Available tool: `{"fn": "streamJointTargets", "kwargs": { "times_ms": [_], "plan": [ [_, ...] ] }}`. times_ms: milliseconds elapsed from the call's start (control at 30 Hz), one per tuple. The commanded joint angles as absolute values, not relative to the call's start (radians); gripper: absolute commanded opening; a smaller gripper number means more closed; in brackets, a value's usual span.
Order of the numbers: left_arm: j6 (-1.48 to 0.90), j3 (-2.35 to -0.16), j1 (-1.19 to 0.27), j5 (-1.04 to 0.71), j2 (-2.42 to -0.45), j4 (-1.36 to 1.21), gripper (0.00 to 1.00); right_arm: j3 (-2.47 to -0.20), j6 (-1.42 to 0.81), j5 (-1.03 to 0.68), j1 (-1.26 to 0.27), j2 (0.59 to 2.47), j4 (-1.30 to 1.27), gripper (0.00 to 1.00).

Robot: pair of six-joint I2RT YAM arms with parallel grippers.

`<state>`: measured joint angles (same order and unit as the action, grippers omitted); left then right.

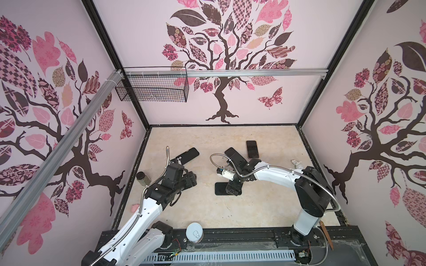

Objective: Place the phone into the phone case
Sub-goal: 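Grasp and lift the cased phone with the right gripper while the left gripper withdraws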

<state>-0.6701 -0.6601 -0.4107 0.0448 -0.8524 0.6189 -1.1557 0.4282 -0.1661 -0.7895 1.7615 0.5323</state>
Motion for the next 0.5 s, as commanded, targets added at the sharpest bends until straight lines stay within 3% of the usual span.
{"fn": "streamJointTargets", "kwargs": {
  "times_ms": [0, 467],
  "plan": [
    [-0.692, -0.629, -0.404, 0.111, -0.811, 0.655, 0.80, -1.161, 0.524, -0.199, -0.792, 1.801, 0.501, 1.00],
    [-0.719, -0.632, -0.403, 0.177, -0.692, 0.736, 0.93, -1.200, 0.552, -0.087, -0.792, 1.943, 0.507, 1.00]
  ]
}}
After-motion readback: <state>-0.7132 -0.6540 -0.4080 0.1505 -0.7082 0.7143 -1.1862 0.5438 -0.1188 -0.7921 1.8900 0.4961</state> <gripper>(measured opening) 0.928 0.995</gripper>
